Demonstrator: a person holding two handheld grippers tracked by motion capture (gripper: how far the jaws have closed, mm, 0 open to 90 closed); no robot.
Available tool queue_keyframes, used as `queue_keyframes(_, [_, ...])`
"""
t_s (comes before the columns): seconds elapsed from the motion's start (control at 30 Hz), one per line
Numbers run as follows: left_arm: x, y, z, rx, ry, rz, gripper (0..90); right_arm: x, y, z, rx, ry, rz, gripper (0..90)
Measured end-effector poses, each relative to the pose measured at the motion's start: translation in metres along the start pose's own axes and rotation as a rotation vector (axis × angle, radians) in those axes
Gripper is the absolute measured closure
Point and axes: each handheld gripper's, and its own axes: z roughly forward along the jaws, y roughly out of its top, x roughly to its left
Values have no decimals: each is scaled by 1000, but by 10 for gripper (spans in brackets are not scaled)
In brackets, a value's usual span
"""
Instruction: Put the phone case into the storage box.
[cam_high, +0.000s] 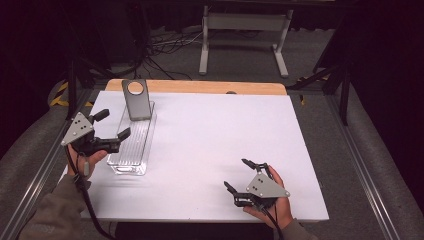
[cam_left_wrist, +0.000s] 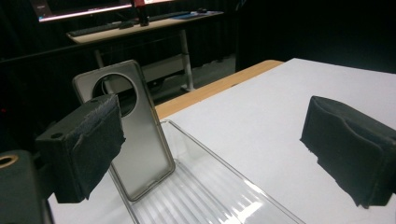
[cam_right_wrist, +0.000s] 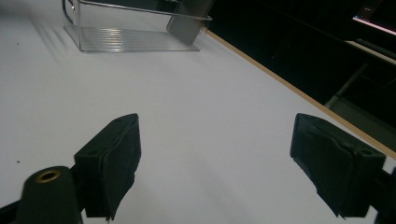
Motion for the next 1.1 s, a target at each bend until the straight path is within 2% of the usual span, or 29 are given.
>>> queue_keyframes(0.33, [-9,-1,-8,-11,-19,0,55,-3,0,-2,-8,-6,8,168])
queue_keyframes(0.8, [-29,1,-17,-38,-54,7,48,-4,0,-3,-10,-5,25,168])
queue_keyframes(1.1, [-43,2,-18,-39,-81,34,48,-2,0,-1,-5,-1,16,168])
